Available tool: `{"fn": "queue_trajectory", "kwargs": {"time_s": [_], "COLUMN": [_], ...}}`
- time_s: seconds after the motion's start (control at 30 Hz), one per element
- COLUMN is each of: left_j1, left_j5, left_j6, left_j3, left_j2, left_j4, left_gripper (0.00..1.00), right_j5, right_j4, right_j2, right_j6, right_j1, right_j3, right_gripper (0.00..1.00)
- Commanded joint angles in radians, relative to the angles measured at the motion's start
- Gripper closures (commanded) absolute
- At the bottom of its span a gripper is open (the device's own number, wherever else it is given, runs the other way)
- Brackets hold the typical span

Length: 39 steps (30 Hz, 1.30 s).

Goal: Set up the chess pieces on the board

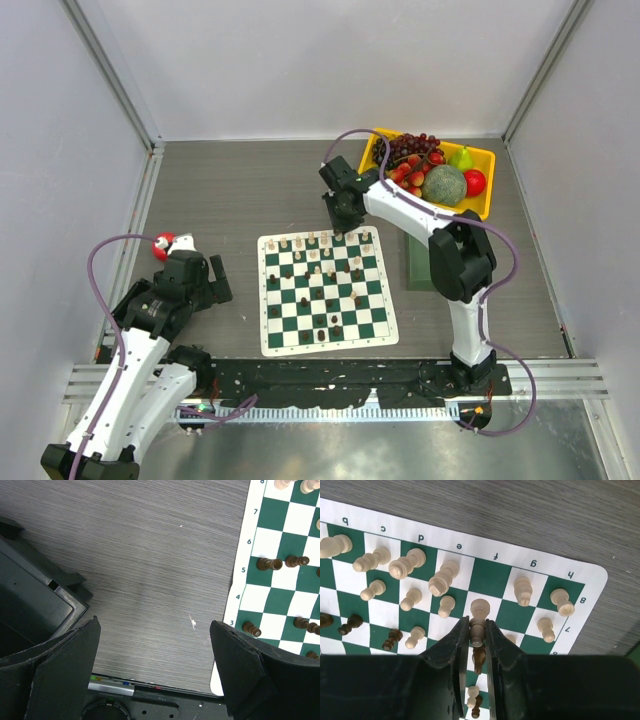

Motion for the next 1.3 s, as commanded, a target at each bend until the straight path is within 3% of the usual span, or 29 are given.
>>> {"fn": "queue_trajectory", "kwargs": {"time_s": [0.0,0.73,1.03,1.27], "left_j1": [0.005,0.005,0.005,0.005], "left_j5": [-0.004,-0.005,-0.005,-0.007], "left_j6": [0.017,0.017,0.016,0.016], "left_j3": [0.002,0.002,0.002,0.002], "left_j2": [-0.002,0.006,0.007,0.006], "left_j4": [0.043,0.043,0.042,0.042], "left_gripper": [0.01,0.01,0.01,0.01], "right_j5": [0.03,0.021,0.005,0.031], "right_j4": [0.011,0.0,-0.009,-0.051], "right_j2": [0.025,0.156,0.142,0.052], "right_j6": [-0.019,-0.036,-0.039,-0.05], "right_j1": [0.001,0.004,0.003,0.004], "right_j3": [0.079,0.134,0.154,0.178], "right_gripper": [0.8,0.79,0.59,0.55]}}
